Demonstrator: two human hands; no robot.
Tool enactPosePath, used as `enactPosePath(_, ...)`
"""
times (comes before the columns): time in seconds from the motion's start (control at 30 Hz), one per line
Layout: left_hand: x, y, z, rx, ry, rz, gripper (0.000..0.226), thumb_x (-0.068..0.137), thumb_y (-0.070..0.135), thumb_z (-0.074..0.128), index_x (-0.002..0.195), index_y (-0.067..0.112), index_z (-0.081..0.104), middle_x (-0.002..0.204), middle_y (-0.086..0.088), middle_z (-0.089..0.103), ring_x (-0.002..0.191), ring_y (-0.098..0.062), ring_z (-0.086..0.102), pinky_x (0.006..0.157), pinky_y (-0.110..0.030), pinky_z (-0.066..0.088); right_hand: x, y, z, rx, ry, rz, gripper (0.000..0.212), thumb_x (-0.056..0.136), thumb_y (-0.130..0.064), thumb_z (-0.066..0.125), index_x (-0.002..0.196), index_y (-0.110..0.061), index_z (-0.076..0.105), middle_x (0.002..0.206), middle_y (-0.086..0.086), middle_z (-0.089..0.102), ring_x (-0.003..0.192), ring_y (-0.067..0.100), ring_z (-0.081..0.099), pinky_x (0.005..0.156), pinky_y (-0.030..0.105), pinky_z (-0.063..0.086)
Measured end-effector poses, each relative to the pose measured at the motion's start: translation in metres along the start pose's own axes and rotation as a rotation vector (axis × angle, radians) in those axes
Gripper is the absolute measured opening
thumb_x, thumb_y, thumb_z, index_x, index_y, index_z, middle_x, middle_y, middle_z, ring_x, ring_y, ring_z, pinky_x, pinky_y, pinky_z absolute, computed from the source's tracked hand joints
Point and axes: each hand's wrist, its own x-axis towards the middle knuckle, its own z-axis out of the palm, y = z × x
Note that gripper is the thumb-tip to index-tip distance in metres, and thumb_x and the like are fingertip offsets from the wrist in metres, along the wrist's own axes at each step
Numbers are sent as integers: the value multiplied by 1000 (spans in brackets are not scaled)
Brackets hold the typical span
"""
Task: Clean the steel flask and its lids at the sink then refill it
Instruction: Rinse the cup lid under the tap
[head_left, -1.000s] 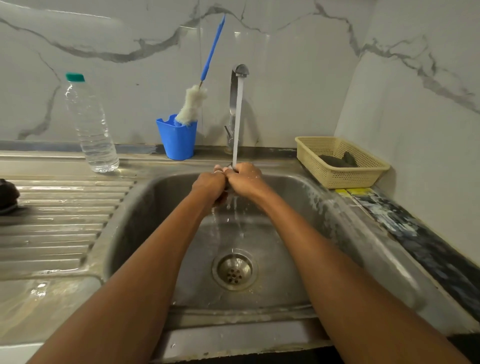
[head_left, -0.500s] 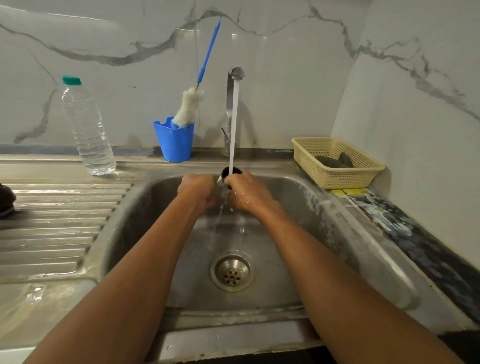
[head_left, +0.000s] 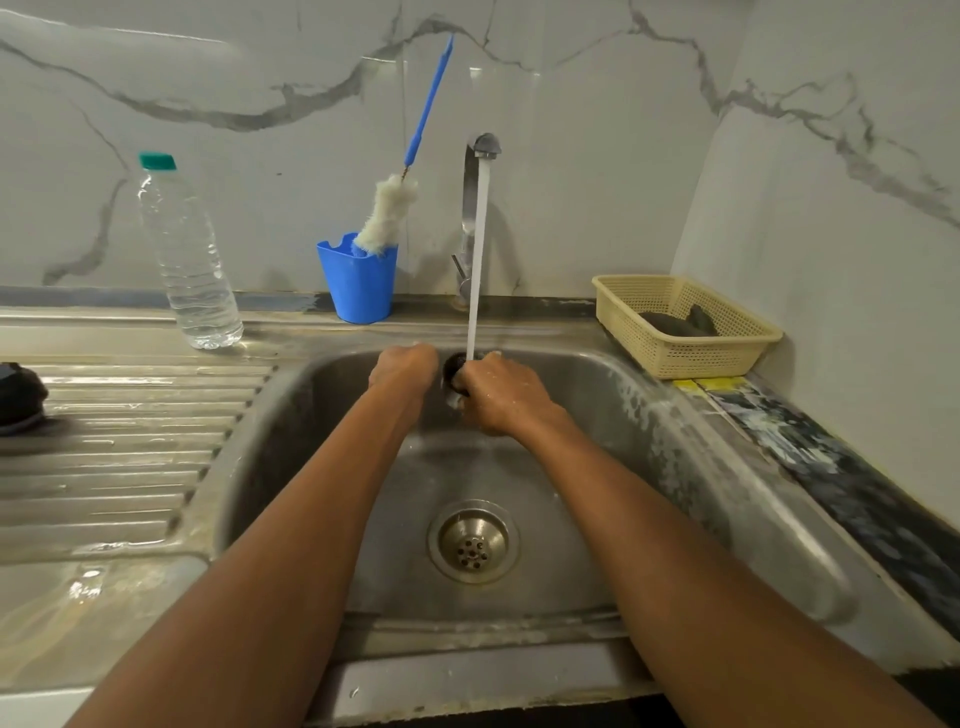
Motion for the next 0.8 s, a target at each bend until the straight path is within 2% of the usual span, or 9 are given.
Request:
enactPosePath(0.07, -1, 0, 0, 11, -9, 1, 23, 105, 27, 43, 102, 7, 54, 83, -9, 52, 77, -20, 50, 78, -34, 48, -2, 0, -1, 26, -22, 25, 13, 100, -30, 58, 104, -22, 67, 109, 9, 68, 89, 28, 60, 75, 38, 45)
enactPosePath(0.13, 4, -2, 1, 0, -23, 6, 29, 105, 28, 42, 110, 4, 57, 88, -11, 55, 83, -22, 55, 85, -36, 52, -3, 1, -1, -3, 2, 42, 11, 97, -27, 60, 105, -21, 66, 111, 8, 66, 97, 31, 63, 83, 42, 47)
enactPosePath(0.2, 7, -3, 2, 20, -43, 8, 33, 106, 26, 40, 119, 2, 58, 91, -12, 56, 83, -22, 56, 88, -38, 53, -2, 2, -1, 34, -32, 61, 12, 96, -25, 62, 85, -21, 62, 105, 8, 64, 93, 30, 60, 78, 40, 49)
enactPosePath(0.27, 9, -2, 3, 41, -102, -3, 36, 106, 23, 40, 128, 0, 58, 96, -13, 57, 80, -22, 55, 91, -38, 52, -1, 3, -3, 141, -84, 114, 18, 96, -25, 62, 78, -22, 63, 96, 6, 66, 90, 29, 62, 70, 34, 47)
enactPosePath(0.43, 1, -7, 3, 144, -290, -81, 41, 106, 33, 41, 107, 2, 67, 104, -19, 74, 98, -32, 71, 91, -45, 58, 2, -3, -23, 981, -48, 435, 12, 95, -11, 61, 94, -6, 72, 80, 6, 73, 62, 12, 68, 46, 17, 44)
enactPosePath(0.57, 3, -9, 8, 41, -431, 23, 31, 105, 27, 48, 103, 8, 73, 101, -18, 77, 90, -29, 72, 92, -44, 60, 1, -3, -26, 1289, -32, 616, 14, 97, -10, 59, 87, -11, 68, 73, 6, 71, 63, 16, 66, 60, 28, 57)
enactPosePath(0.67, 9, -9, 8, -50, -405, 45, 22, 103, 14, 53, 101, 4, 72, 87, -16, 72, 78, -26, 67, 82, -42, 61, 3, 1, -19, 1199, -48, 560, 14, 101, -18, 58, 94, -13, 70, 80, 3, 70, 64, 12, 62, 51, 25, 50)
enactPosePath(0.73, 12, -9, 6, -141, -397, 6, 20, 103, 12, 54, 100, 3, 72, 77, -12, 67, 69, -20, 63, 73, -36, 59, 3, 2, -17, 1116, -41, 471, 20, 103, -28, 58, 106, -12, 69, 89, 1, 68, 69, 9, 57, 55, 22, 41)
enactPosePath(0.8, 13, -8, 4, -188, -376, -9, 16, 100, 8, 57, 98, 4, 72, 69, -9, 66, 63, -16, 61, 72, -32, 57, 3, 2, -18, 1091, -36, 442, 23, 105, -30, 54, 108, -11, 66, 86, -1, 64, 69, 8, 53, 55, 22, 38)
